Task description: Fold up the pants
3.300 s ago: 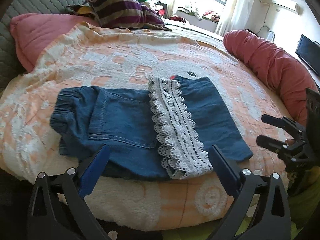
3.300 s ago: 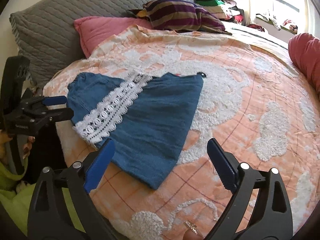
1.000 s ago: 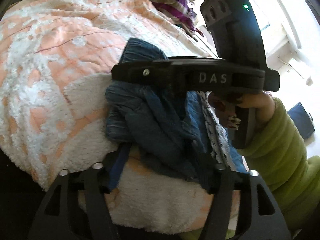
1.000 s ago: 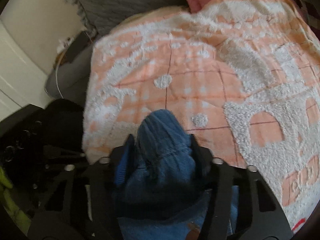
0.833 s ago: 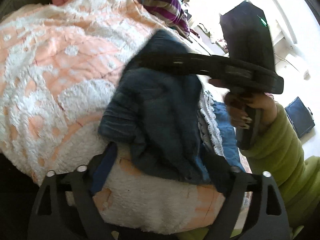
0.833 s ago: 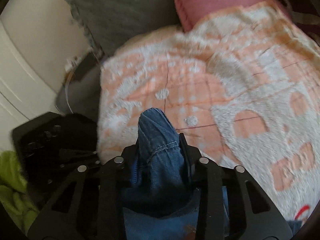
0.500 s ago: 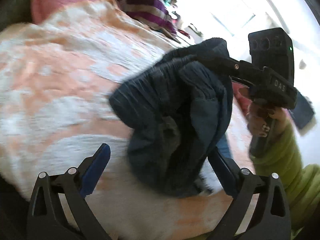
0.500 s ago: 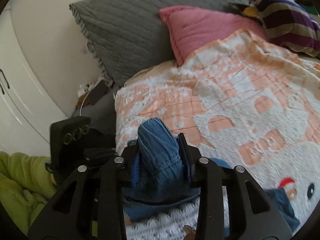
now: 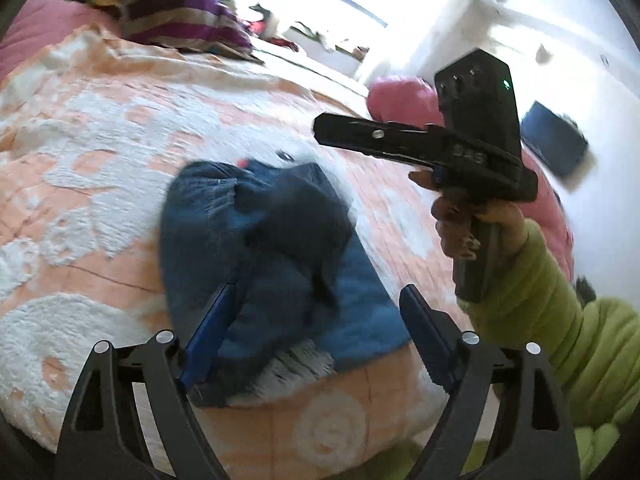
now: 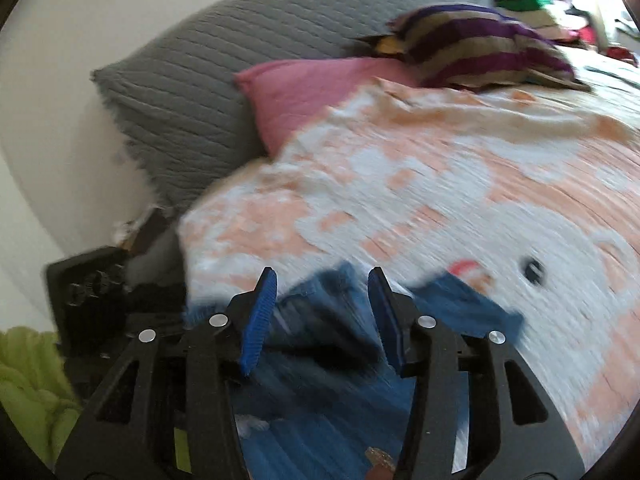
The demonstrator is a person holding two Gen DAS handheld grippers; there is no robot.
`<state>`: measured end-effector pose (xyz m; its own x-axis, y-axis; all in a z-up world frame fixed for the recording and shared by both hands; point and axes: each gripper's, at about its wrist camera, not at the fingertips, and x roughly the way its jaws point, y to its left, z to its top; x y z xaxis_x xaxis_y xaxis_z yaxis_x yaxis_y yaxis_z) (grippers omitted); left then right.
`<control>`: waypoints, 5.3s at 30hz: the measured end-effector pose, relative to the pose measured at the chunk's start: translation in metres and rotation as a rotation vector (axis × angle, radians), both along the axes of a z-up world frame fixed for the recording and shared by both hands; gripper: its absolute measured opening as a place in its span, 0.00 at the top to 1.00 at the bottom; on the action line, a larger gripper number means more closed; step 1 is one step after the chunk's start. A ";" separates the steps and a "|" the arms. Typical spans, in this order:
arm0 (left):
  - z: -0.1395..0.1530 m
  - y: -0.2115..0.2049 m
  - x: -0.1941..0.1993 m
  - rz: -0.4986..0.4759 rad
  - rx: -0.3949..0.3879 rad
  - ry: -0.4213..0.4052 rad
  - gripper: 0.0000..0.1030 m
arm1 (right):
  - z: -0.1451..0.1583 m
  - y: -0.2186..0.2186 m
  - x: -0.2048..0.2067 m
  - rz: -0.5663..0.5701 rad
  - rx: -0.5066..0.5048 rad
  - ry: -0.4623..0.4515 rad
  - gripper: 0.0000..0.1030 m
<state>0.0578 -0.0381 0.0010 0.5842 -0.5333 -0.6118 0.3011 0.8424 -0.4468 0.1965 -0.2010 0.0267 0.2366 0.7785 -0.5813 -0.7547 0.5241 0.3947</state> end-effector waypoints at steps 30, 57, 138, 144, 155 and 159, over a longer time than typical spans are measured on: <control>-0.025 -0.012 -0.018 0.029 0.275 0.039 0.76 | -0.050 0.081 0.020 0.160 -0.423 -0.036 0.97; -0.019 -0.006 -0.031 0.039 0.224 0.044 0.68 | -0.001 0.024 -0.005 -0.153 -0.307 -0.177 0.36; -0.022 0.020 0.066 0.189 0.162 0.102 0.63 | -0.041 0.003 -0.006 -0.177 -0.209 -0.067 0.87; -0.003 0.035 0.087 0.240 0.161 0.056 0.63 | -0.025 0.019 0.020 -0.180 -0.198 -0.118 0.87; -0.012 0.046 0.125 0.279 0.198 0.059 0.62 | -0.049 0.026 0.064 -0.249 -0.230 -0.073 0.85; -0.034 0.054 0.127 0.295 0.190 0.119 0.52 | -0.064 0.015 0.070 -0.300 -0.270 -0.014 0.66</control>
<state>0.1846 0.0160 -0.0325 0.6146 -0.2231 -0.7566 -0.0115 0.9565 -0.2914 0.2665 -0.1865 -0.0377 0.4395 0.4936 -0.7505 -0.5568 0.8053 0.2036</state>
